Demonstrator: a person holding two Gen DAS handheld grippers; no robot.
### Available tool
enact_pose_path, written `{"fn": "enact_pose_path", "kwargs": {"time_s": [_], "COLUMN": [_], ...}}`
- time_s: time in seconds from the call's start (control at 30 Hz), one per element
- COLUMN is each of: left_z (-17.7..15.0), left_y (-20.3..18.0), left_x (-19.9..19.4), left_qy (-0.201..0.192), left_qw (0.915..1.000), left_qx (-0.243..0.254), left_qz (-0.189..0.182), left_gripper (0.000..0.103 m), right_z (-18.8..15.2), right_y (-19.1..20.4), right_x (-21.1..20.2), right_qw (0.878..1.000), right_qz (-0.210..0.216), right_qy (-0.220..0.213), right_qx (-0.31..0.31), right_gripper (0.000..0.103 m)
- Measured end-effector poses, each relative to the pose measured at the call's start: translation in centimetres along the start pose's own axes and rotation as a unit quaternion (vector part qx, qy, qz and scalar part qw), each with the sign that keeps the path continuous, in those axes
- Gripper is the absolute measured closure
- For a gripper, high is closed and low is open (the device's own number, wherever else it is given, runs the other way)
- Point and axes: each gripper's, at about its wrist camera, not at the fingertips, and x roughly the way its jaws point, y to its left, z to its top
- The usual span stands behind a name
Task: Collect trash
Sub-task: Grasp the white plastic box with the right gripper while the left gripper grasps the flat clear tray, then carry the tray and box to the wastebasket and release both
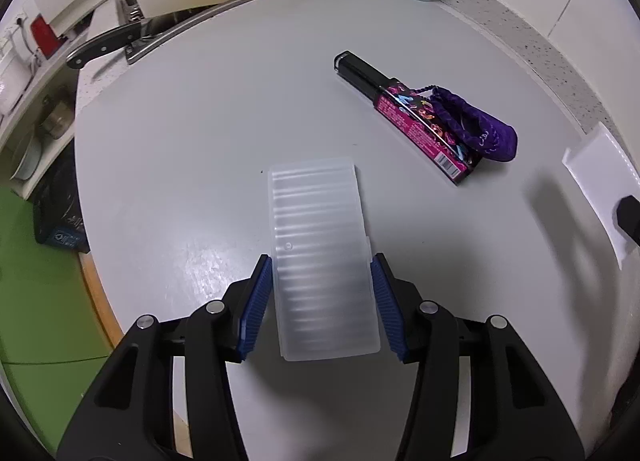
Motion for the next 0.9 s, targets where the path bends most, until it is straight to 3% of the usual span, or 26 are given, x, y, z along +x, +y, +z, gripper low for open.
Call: {"fn": "enact_pose_path", "kwargs": {"time_s": [0.2,0.5,0.73,0.9], "left_z": [0.2,0.5,-0.2,-1.7], "left_y": [0.8,1.8,6.0,11.7], "left_x": [-0.8,-4.1,-6.6,-8.3], "left_qy": [-0.010,-0.045,-0.060,-0.065], "left_qw": [0.9995,0.9976,0.9967,0.9969], "left_qx": [0.001,0.025,0.024,0.011], "left_qz": [-0.030,-0.046,-0.049,-0.042], "left_gripper": [0.053,0.053,0.053,0.053], "right_z": [0.7,1.8,3.0,3.3], "right_y": [1.1,3.9,8.7,14.2], "right_x": [-0.3,-1.1,-0.4,1.4], "right_qw": [1.000,1.000,0.999,0.998], "right_qz": [-0.006,-0.016,-0.003,0.017], "right_qy": [-0.004,-0.014,-0.016,-0.009], "right_qx": [-0.008,-0.022,-0.046,-0.066], "right_gripper": [0.065,0.065,0.065,0.065]}}
